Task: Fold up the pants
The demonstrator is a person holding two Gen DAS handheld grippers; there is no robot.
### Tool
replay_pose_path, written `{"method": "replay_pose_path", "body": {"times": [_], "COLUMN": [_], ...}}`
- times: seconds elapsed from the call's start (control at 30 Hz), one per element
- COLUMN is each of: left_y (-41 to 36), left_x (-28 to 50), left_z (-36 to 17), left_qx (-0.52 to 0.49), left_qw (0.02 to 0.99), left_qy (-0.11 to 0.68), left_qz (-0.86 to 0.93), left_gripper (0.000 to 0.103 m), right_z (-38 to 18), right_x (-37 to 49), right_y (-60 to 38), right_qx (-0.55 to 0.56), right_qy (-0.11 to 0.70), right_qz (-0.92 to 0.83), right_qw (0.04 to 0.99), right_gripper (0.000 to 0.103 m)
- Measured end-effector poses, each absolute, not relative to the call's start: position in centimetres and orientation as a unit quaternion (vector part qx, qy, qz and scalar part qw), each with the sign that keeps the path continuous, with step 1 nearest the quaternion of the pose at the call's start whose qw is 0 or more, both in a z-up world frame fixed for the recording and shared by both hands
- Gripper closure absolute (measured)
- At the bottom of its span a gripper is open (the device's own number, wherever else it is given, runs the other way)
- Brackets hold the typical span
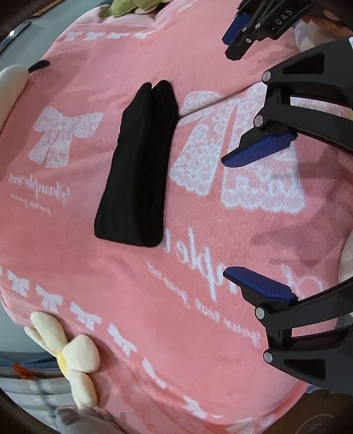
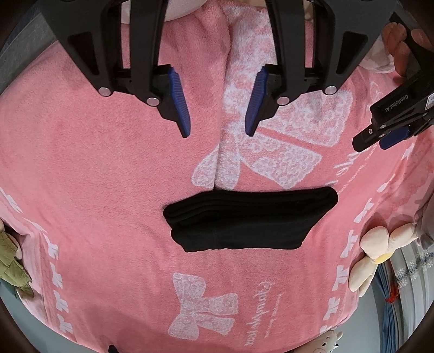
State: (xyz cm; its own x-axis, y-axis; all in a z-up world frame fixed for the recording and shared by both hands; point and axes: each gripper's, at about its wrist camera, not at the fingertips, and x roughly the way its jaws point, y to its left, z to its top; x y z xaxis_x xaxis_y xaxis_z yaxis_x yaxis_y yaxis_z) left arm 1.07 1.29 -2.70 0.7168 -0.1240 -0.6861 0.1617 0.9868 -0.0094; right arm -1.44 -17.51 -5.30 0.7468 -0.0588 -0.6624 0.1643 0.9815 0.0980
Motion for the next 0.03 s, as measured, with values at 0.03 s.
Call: {"method": "replay_pose_path", "body": {"times": [0.03], "left_y": [1.32], "left_x": [1.1], "left_z": [-2.72], "left_qx": [0.025], "left_qw": [0.926], "left_qy": [0.369], "left_qz": [-0.074], "left_gripper": [0.031], "right_z": [-5.34], "right_x": [-1.48], "right_y": [-17.52], "right_qx": [0.074], "right_qy": [0.35], "right_qz": [-0.06], "right_qw": [0.932], "right_gripper": [0.056]}}
